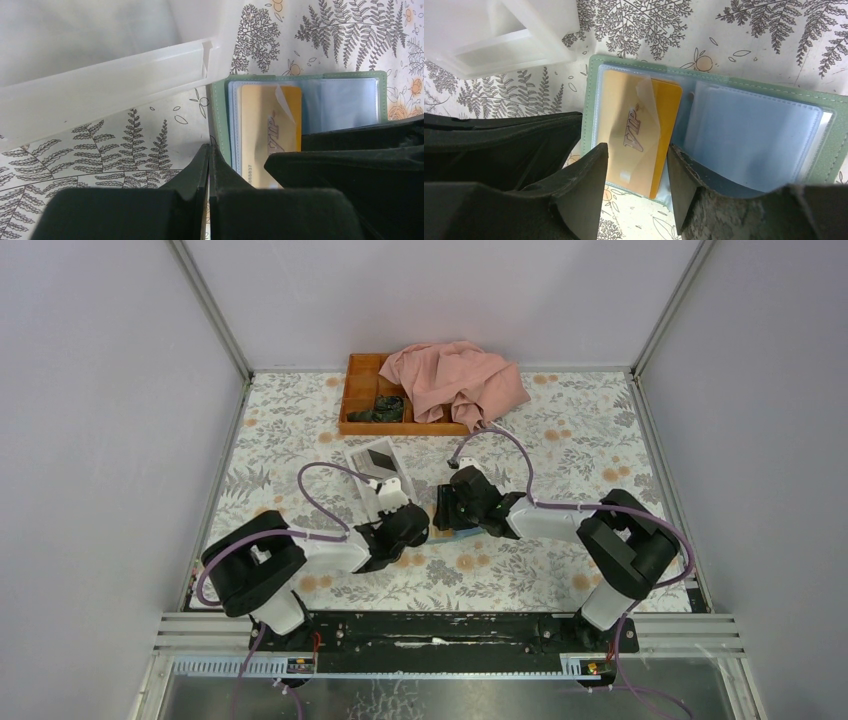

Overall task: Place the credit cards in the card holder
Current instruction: Insert the credit card into the card holder, then pick up the credit card from the storage box.

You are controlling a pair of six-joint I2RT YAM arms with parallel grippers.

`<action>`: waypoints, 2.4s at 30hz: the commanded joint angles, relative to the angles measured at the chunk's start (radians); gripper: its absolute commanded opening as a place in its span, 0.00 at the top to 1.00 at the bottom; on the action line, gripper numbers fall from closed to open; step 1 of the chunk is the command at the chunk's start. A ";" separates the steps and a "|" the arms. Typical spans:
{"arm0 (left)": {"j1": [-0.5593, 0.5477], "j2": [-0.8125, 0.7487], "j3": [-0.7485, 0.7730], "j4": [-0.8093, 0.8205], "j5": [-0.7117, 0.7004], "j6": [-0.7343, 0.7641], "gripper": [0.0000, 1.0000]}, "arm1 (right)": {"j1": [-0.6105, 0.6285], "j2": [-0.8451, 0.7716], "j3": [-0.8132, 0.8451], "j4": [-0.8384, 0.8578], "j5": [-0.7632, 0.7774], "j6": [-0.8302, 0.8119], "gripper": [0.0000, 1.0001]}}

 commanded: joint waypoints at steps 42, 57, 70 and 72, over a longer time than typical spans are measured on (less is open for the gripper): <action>0.010 -0.613 -0.017 -0.472 -0.253 0.024 0.47 | 0.049 0.002 0.355 -0.180 0.061 -0.220 0.53; 0.265 -0.618 0.028 -0.528 -0.249 -0.044 0.11 | 0.076 0.417 0.948 -0.379 -0.019 -0.323 0.45; 0.442 -0.547 -0.049 -0.363 -0.093 -0.059 0.16 | 0.077 0.608 1.185 -0.421 -0.028 -0.332 0.45; 0.458 -0.532 -0.054 -0.348 -0.075 -0.062 0.16 | 0.075 0.628 1.212 -0.431 -0.026 -0.336 0.44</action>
